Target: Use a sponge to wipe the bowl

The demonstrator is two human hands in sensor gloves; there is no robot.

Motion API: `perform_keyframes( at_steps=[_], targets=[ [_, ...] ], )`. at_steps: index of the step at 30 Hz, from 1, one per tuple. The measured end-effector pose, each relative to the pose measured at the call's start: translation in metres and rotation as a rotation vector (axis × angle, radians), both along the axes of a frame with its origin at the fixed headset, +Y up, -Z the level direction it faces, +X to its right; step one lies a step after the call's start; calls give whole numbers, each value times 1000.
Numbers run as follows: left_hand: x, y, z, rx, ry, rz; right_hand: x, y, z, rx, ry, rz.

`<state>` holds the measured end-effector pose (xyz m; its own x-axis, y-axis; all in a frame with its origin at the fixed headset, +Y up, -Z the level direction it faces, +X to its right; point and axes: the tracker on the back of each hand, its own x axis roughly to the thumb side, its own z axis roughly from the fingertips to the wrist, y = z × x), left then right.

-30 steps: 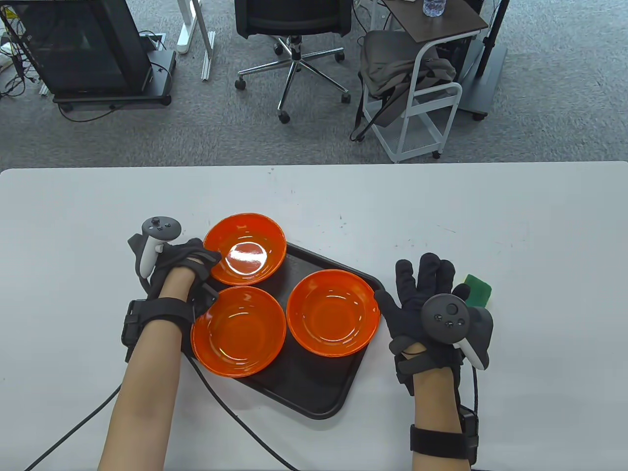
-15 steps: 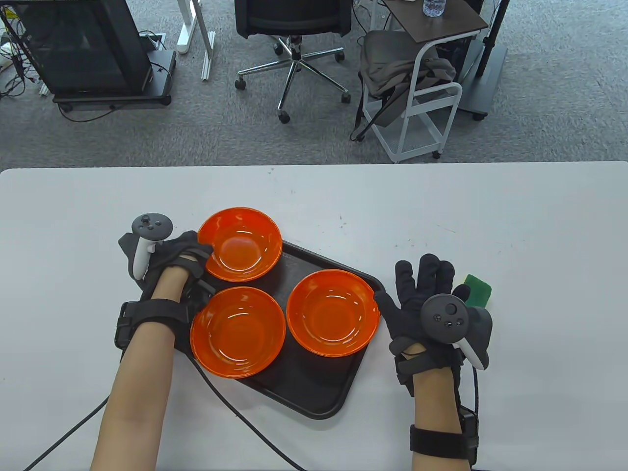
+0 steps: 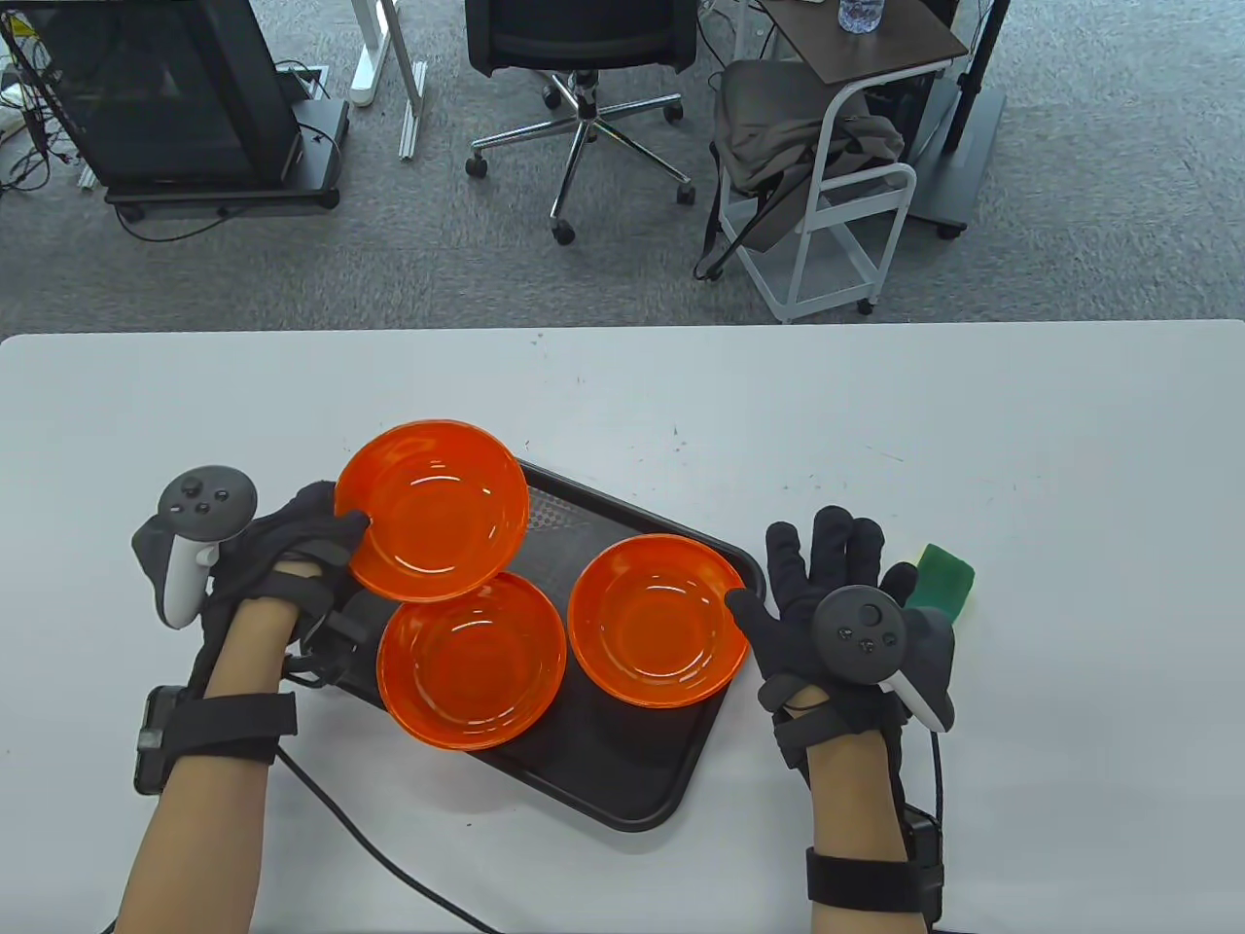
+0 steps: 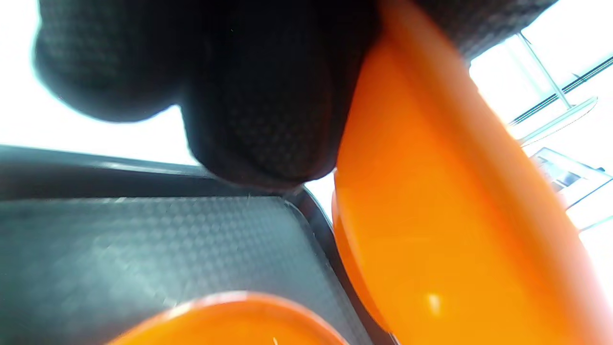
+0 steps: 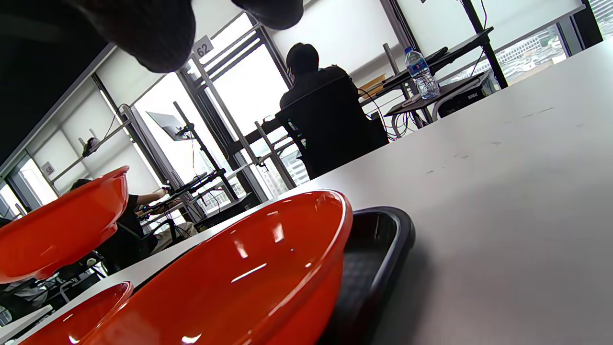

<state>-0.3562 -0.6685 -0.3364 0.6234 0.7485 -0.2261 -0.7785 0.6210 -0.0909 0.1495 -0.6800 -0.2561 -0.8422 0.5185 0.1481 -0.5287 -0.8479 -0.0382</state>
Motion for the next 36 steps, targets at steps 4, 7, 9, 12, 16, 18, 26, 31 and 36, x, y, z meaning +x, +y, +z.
perform_keyframes(
  at_steps=[4,7,9,12,16,18,26,31,36],
  targets=[
    [-3,-7,35,28,13,61,-4,-1,0,4,12,26],
    [-3,-15,47,43,21,75,-5,2,1,23,6,58],
    [-3,-19,49,27,11,67,-4,2,1,25,3,68],
    [-3,-21,48,30,18,54,1,1,1,17,-26,79],
    [-3,-21,48,38,13,56,15,-2,-1,1,-95,93],
    [-3,-21,48,41,11,55,24,-6,-3,-12,-136,95],
    [-6,-20,49,56,9,86,65,-29,-15,-110,-330,110],
    [-6,-17,51,74,6,86,96,-49,-31,-255,-449,201],
    [-6,-17,50,71,7,89,107,-58,-47,-365,-465,339]
  ],
)
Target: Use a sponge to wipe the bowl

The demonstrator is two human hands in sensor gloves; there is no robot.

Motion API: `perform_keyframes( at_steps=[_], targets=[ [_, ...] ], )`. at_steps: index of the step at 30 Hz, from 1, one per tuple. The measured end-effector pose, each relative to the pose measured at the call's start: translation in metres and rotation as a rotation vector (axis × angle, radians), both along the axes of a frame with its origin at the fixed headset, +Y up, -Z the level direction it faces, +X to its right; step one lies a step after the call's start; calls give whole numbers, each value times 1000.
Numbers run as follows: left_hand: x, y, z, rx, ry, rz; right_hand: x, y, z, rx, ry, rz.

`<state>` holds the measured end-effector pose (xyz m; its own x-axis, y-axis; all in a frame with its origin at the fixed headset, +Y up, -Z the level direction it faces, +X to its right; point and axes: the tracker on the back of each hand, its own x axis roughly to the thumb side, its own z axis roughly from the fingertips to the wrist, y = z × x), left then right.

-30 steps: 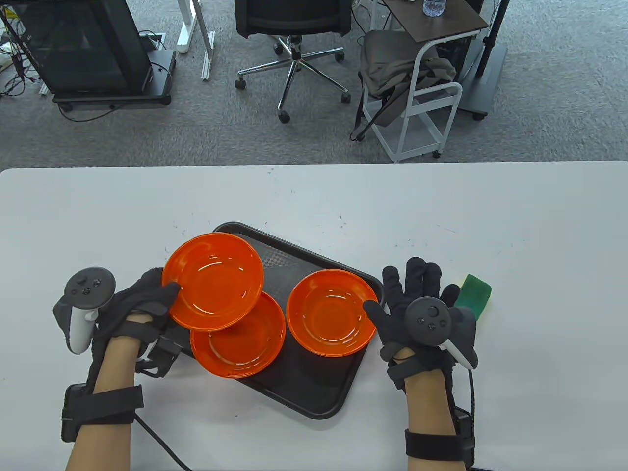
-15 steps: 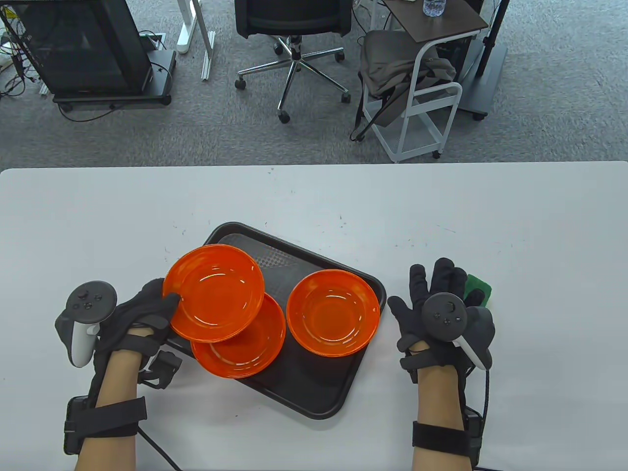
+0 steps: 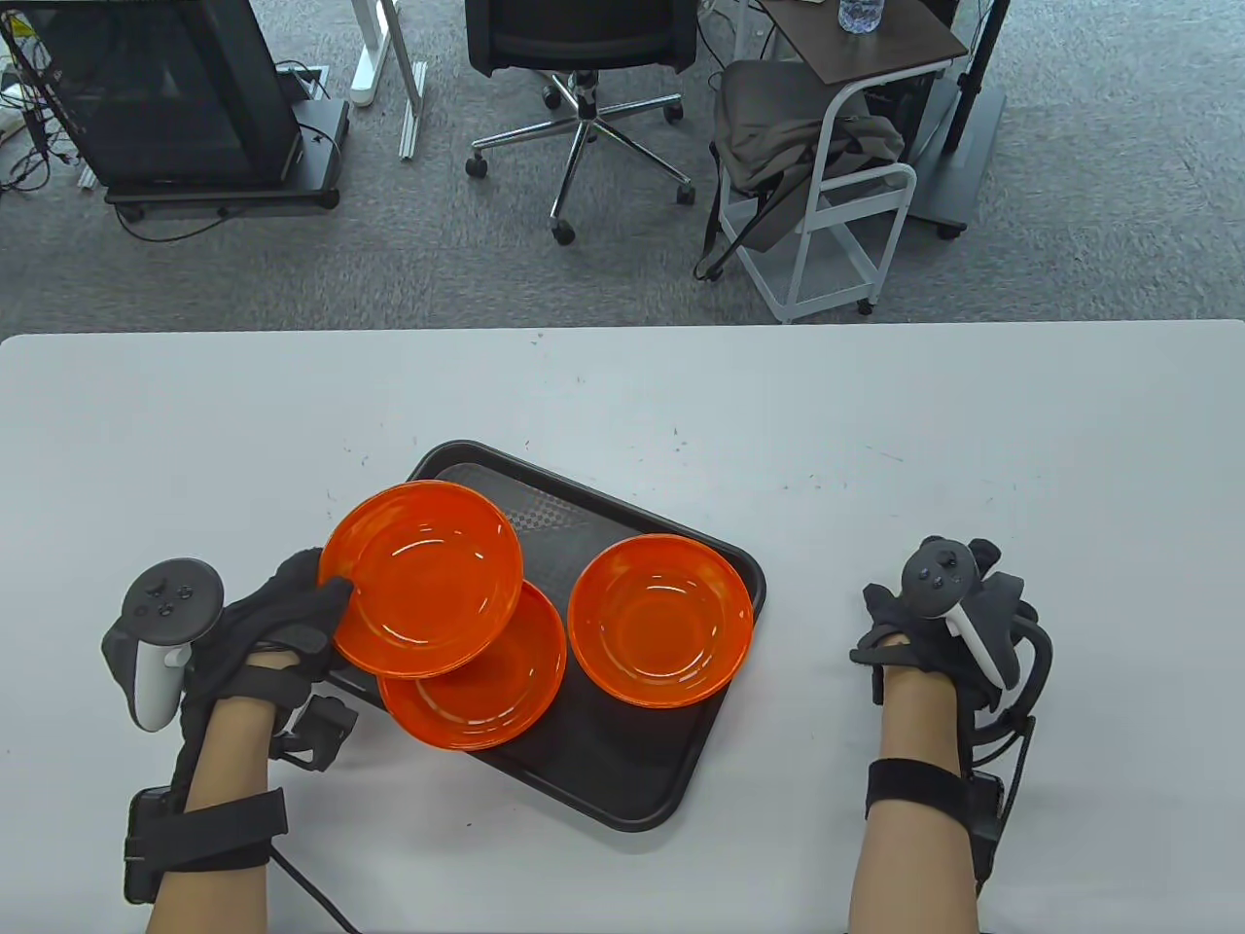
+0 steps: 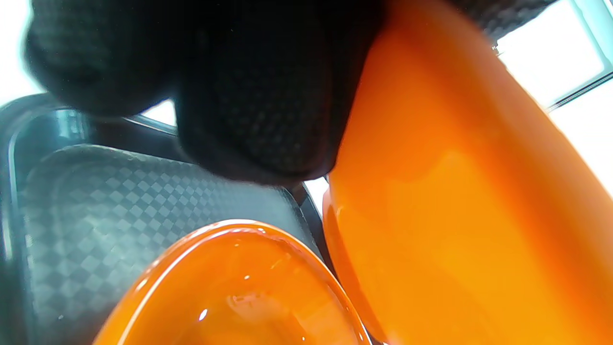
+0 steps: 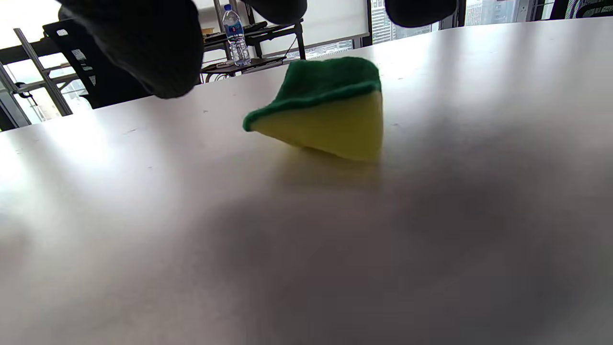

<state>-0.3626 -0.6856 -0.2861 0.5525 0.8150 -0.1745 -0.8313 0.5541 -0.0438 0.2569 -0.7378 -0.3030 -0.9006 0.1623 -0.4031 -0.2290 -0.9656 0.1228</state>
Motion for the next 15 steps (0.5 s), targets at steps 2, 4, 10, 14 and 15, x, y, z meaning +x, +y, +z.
perform_keyframes(
  at_steps=[2,4,10,14,15],
  targets=[
    [-2,-1,0,-3,4,7,1,-1,-6,-39,11,21],
    [-2,-2,1,-4,10,5,1,-1,-11,-77,16,30],
    [-3,-2,1,-5,10,0,3,-5,-21,-170,19,61],
    [-3,-2,2,-5,14,2,5,-11,-24,-213,13,43],
    [-3,-2,2,-6,15,1,5,-12,-25,-211,16,50]
  ],
)
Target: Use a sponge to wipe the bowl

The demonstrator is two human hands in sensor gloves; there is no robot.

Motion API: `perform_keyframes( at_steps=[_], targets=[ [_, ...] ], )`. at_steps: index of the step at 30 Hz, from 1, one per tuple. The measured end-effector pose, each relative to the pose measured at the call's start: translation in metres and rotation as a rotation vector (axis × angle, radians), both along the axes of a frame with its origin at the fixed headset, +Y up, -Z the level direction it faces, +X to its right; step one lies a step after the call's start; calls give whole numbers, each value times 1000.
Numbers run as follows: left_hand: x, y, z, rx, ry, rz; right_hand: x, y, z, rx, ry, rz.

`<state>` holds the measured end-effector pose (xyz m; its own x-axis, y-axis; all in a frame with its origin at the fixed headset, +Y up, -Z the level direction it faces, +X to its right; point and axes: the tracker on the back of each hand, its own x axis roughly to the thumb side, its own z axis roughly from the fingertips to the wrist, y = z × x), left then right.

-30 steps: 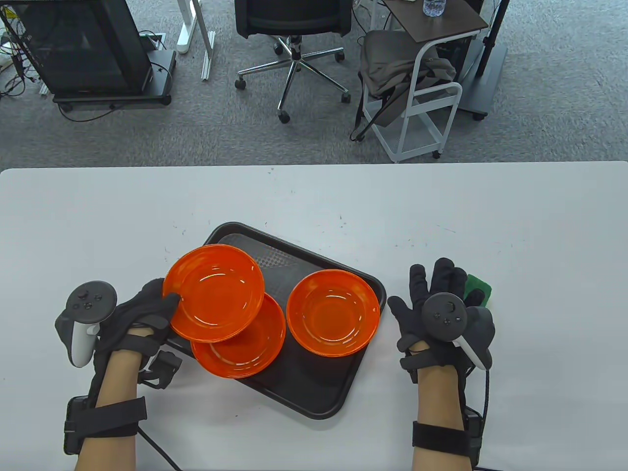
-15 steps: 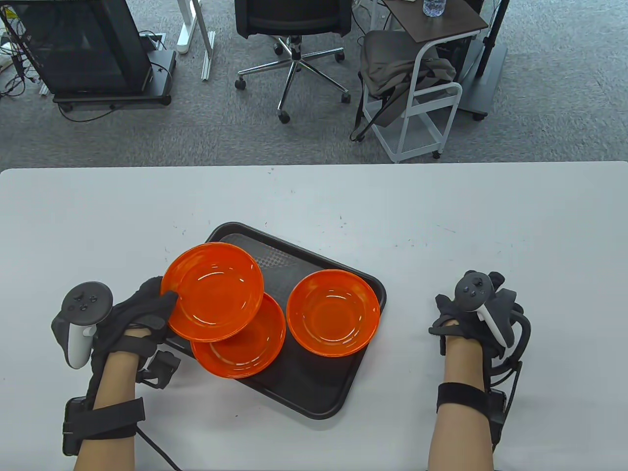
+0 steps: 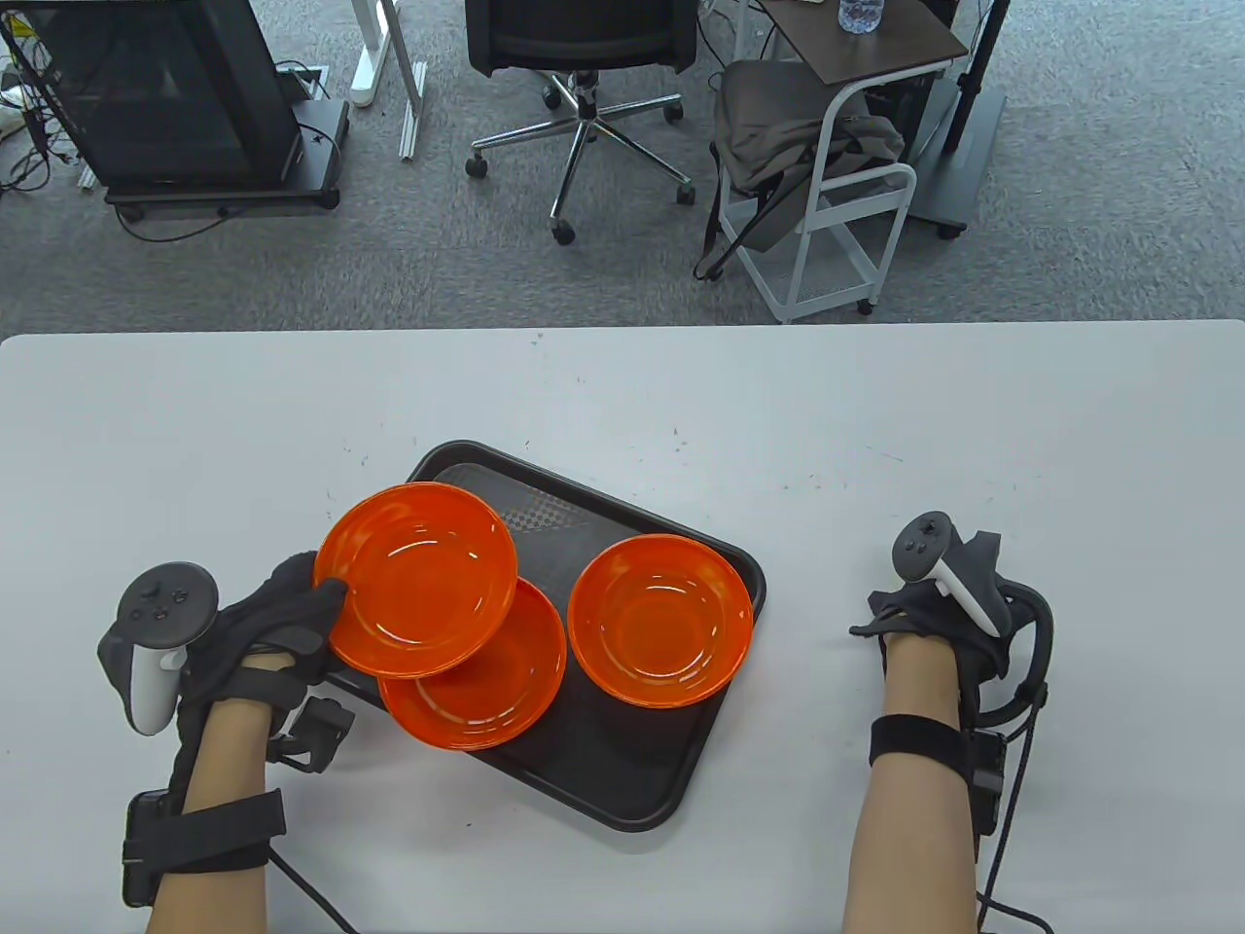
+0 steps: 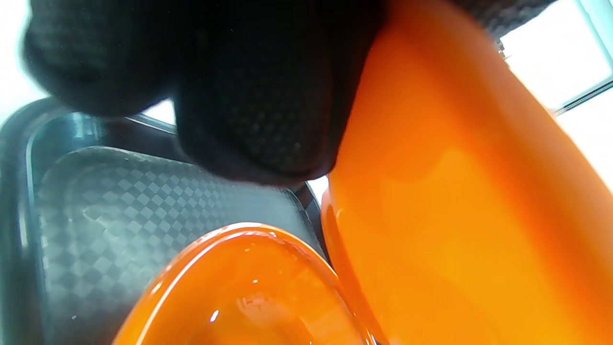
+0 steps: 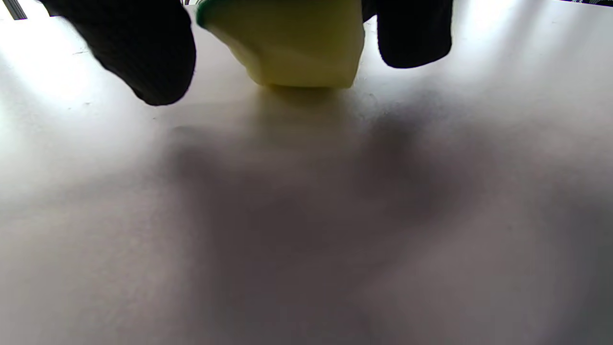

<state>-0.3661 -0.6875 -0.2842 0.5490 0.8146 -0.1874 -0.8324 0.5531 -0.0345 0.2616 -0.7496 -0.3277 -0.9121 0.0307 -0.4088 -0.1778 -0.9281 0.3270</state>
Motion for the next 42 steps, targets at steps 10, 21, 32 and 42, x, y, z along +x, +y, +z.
perform_keyframes(
  at_steps=[10,21,32,42],
  targets=[
    [-1,0,0,4,1,6,0,4,-2,78,40,87],
    [0,0,0,9,-9,11,-8,63,19,452,39,-75],
    [11,1,2,37,-38,-21,-50,96,68,740,20,-327],
    [17,4,5,59,-57,-42,-72,95,77,883,172,-270]
  ],
)
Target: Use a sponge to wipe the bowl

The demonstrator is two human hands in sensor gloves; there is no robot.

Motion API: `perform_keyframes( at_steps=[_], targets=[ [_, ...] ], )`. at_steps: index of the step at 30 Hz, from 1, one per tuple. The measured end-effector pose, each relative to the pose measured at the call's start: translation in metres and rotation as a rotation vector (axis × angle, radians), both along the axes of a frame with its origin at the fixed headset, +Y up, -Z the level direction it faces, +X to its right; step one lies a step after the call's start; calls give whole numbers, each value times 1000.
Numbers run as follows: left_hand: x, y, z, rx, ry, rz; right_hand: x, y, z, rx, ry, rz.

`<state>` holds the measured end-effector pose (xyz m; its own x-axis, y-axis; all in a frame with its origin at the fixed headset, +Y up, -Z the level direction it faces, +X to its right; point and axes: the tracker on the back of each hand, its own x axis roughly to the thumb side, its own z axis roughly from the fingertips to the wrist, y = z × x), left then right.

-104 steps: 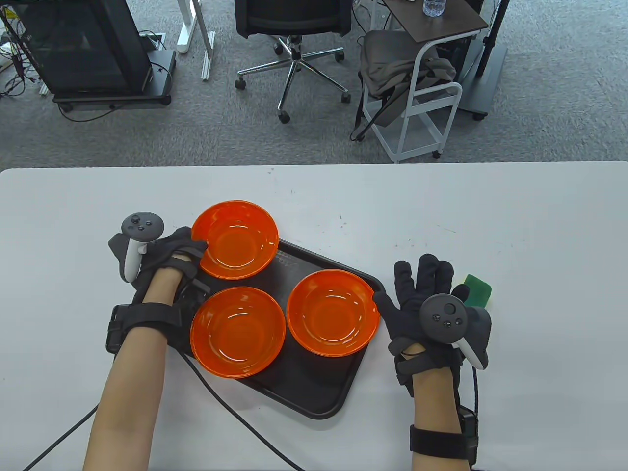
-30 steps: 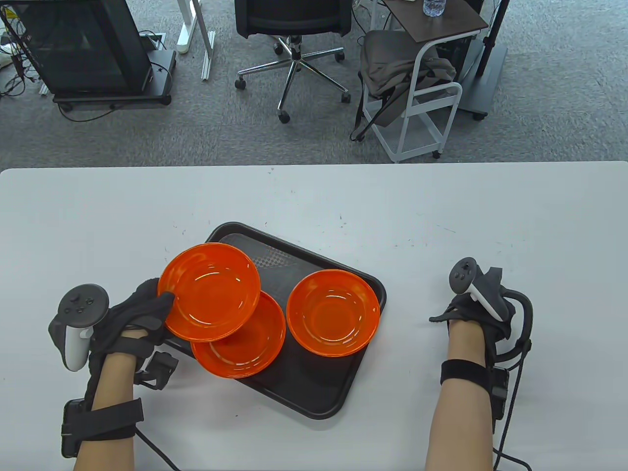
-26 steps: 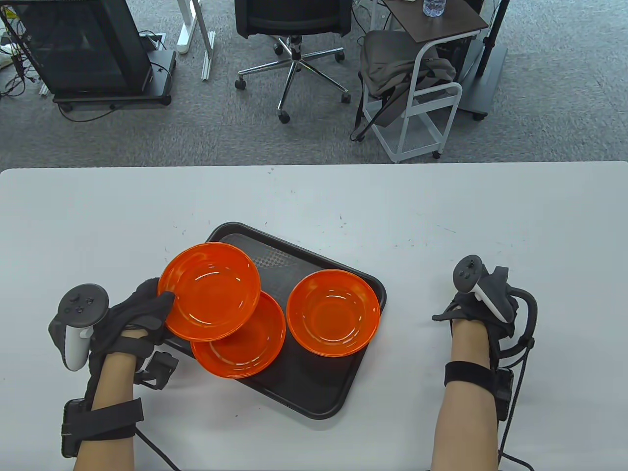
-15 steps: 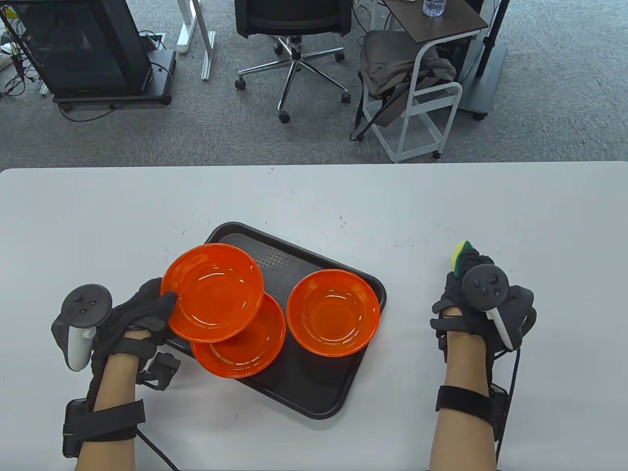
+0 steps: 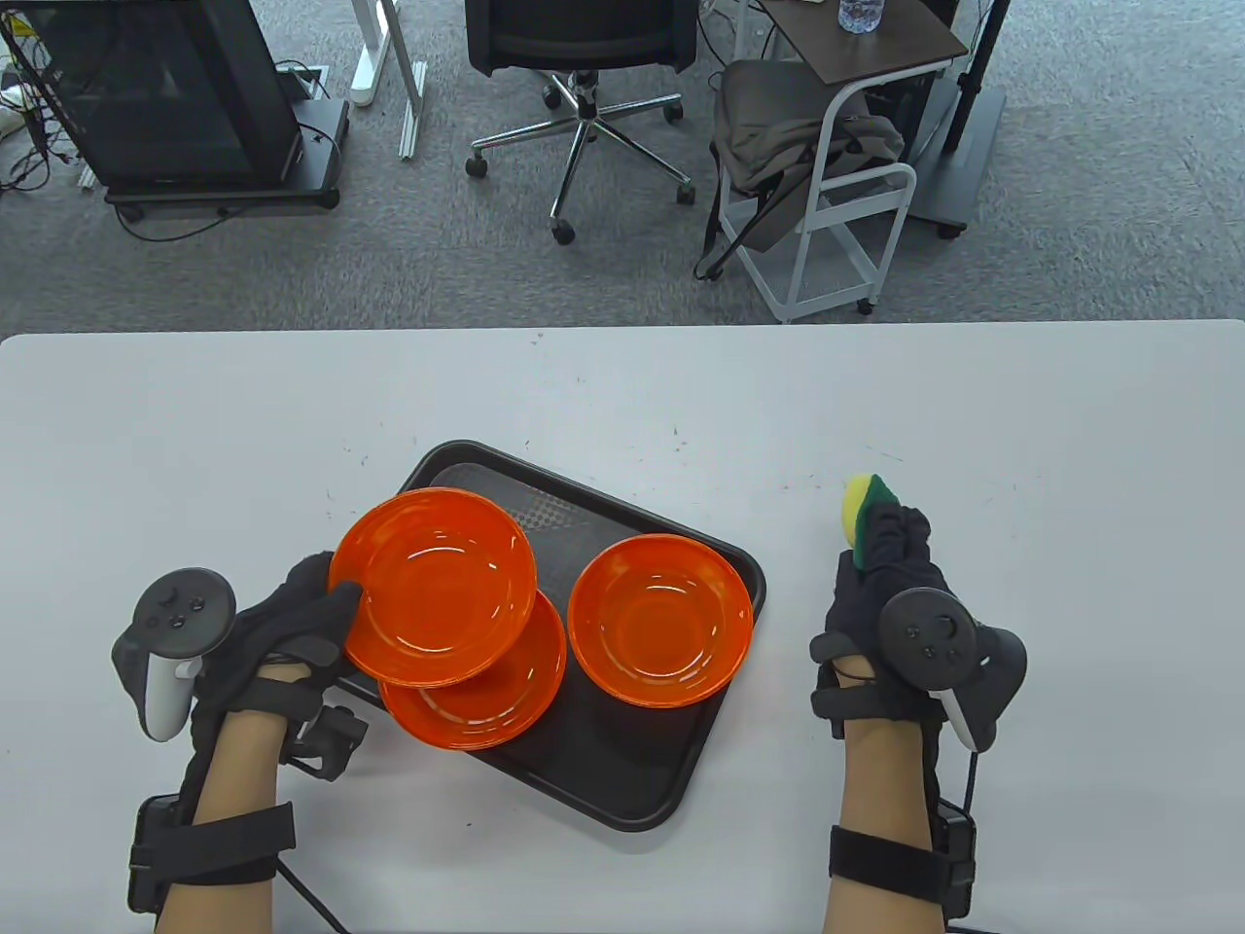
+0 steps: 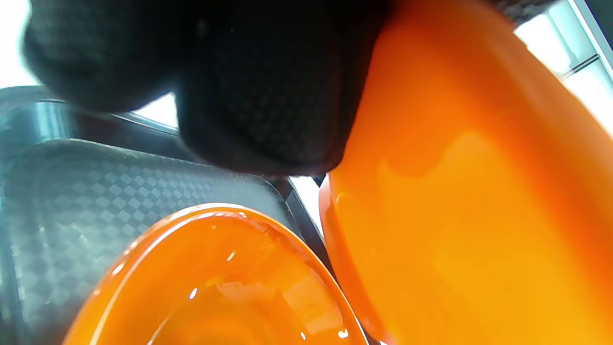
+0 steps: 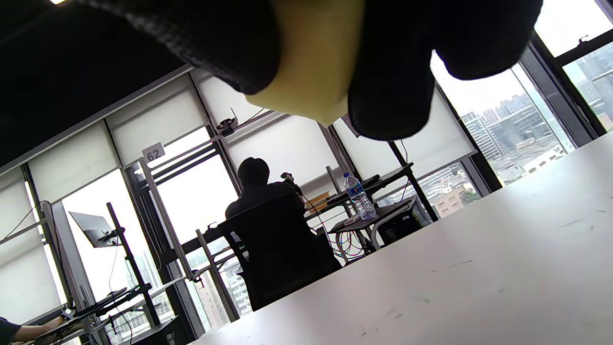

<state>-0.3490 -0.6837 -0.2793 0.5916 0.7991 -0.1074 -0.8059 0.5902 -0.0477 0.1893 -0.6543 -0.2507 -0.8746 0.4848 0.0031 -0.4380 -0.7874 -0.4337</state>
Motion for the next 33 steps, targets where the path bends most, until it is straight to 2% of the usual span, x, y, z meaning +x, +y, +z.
perform_keyframes(
  at_steps=[7,15,21,27,30,33],
  targets=[
    [7,-1,0,4,-25,-30,-31,6,3,23,111,94],
    [18,0,0,35,-90,-40,-105,21,12,94,343,301],
    [37,3,5,47,-150,-81,-165,25,33,181,549,421],
    [46,7,7,60,-181,-84,-206,27,53,246,675,517],
    [48,9,8,71,-187,-84,-217,24,53,219,699,540],
    [51,11,8,72,-201,-82,-226,19,45,124,709,594]
  ],
)
